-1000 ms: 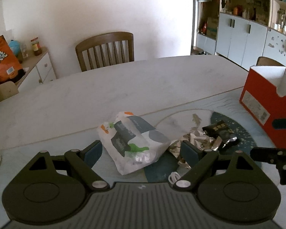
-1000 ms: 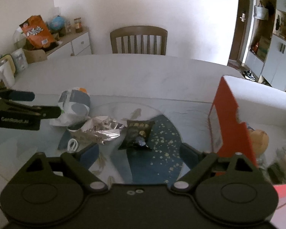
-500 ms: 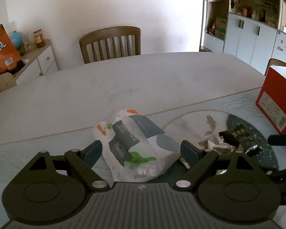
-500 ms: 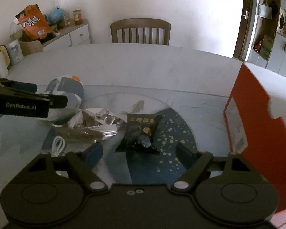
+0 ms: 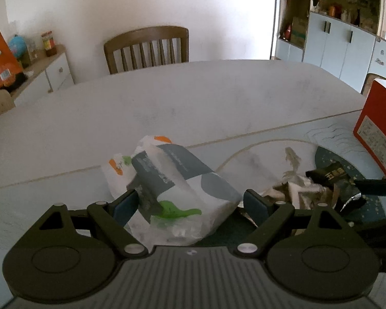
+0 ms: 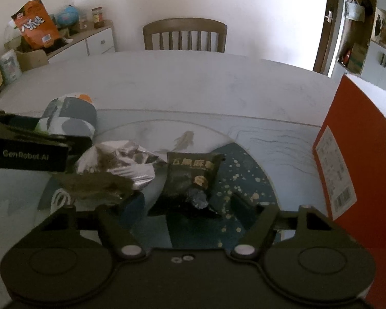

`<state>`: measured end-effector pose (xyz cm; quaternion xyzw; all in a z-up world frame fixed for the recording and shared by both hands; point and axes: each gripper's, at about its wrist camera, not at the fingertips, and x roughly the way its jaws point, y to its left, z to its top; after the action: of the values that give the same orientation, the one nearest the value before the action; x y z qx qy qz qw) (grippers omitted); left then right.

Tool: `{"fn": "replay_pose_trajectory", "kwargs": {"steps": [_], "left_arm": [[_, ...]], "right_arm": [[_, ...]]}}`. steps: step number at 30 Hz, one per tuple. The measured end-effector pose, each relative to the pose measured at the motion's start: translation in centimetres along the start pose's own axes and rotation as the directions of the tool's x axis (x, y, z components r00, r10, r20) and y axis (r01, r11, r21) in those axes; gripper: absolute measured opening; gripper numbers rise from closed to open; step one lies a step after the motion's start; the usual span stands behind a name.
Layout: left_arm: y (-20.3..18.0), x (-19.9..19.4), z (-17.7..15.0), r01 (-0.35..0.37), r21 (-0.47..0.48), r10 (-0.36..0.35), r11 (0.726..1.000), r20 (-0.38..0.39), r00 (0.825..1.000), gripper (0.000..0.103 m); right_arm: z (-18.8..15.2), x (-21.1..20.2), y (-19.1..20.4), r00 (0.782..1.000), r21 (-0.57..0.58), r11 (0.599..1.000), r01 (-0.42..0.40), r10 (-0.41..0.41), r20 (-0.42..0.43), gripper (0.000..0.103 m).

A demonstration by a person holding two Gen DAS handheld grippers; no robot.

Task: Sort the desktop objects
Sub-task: 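Grasp the white green-print bag with the left tool while the right tool grasps the black snack packet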

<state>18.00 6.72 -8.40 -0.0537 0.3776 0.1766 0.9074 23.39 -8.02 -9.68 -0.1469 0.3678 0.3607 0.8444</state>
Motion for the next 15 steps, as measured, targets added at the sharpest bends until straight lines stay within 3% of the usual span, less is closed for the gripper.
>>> {"fn": "replay_pose_trajectory", "kwargs": {"steps": [2, 6, 15], "left_arm": [[0.12, 0.26, -0.08, 0.002, -0.002, -0.002, 1.000, -0.004, 1.000, 0.085], [0.24, 0.27, -0.13, 0.014, -0.006, -0.014, 1.000, -0.001, 1.000, 0.077], [-0.08, -0.15, 0.06, 0.013, 0.035, -0.012, 0.999, -0.010, 1.000, 0.057]], "right_arm": [[0.07, 0.11, -0.07, 1.000, 0.004, 1.000, 0.005, -0.005, 0.006, 0.070], [0.22, 0.08, 0.02, 1.000, 0.005, 1.000, 0.004, -0.004, 0.010, 0.056], [0.42, -0.11, -0.11, 1.000, 0.010, 1.000, 0.007, -0.007, 0.008, 0.051]]}}
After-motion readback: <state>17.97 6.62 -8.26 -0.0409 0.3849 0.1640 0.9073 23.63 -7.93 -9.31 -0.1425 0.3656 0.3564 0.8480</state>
